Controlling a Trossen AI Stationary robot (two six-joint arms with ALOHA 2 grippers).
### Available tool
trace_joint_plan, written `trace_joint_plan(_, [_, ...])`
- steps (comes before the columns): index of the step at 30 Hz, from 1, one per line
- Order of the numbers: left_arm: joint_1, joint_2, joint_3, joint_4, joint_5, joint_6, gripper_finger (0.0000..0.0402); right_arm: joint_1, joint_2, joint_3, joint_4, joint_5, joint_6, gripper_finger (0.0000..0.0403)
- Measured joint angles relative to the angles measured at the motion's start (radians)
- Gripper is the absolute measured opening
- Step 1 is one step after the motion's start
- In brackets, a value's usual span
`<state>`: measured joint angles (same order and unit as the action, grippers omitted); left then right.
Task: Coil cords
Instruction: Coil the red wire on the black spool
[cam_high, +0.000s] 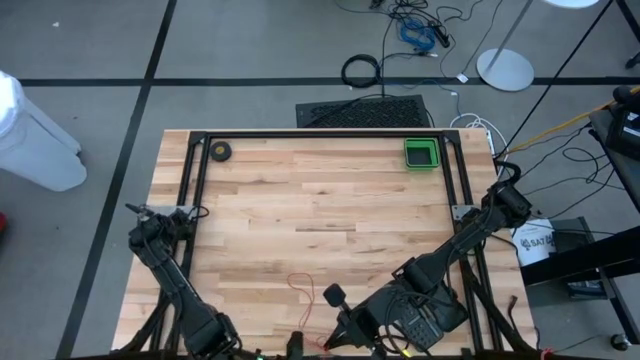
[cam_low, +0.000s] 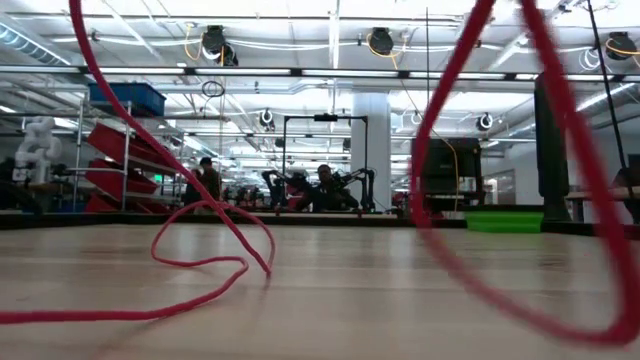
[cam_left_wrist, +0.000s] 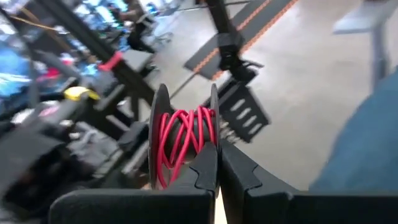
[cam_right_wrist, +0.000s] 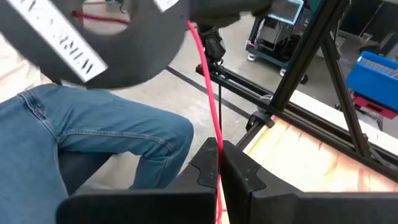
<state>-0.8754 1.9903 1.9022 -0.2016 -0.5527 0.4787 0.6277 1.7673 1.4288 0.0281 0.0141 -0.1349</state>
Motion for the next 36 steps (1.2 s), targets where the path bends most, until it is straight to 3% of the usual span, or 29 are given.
trace_joint_plan(9, [-0.03, 0.0, 0.0, 0.106, -0.136, 0.091, 0.0008, 0.002, 0.0, 0.0, -0.039, -0.002, 0.025, 0.0])
trace_joint_plan(16, [-0.044, 0.0, 0.0, 0.103, -0.357, 0.106, 0.0008, 0.003, 0.0, 0.0, -0.075, -0.02, 0.049, 0.0])
trace_joint_plan(20, [-0.06, 0.0, 0.0, 0.076, -0.415, 0.104, 0.0008, 0.003, -0.005, 0.0, -0.099, -0.02, 0.064, 0.0])
trace_joint_plan(28, [-0.087, -0.014, 0.0, 0.034, -0.425, -0.014, 0.0008, 0.029, -0.052, 0.0, -0.203, -0.008, 0.076, 0.0])
trace_joint_plan(36, [-0.073, -0.049, 0.001, -0.216, -0.378, -0.308, 0.0008, 0.086, -0.098, 0.0, -0.253, 0.114, 0.09, 0.0])
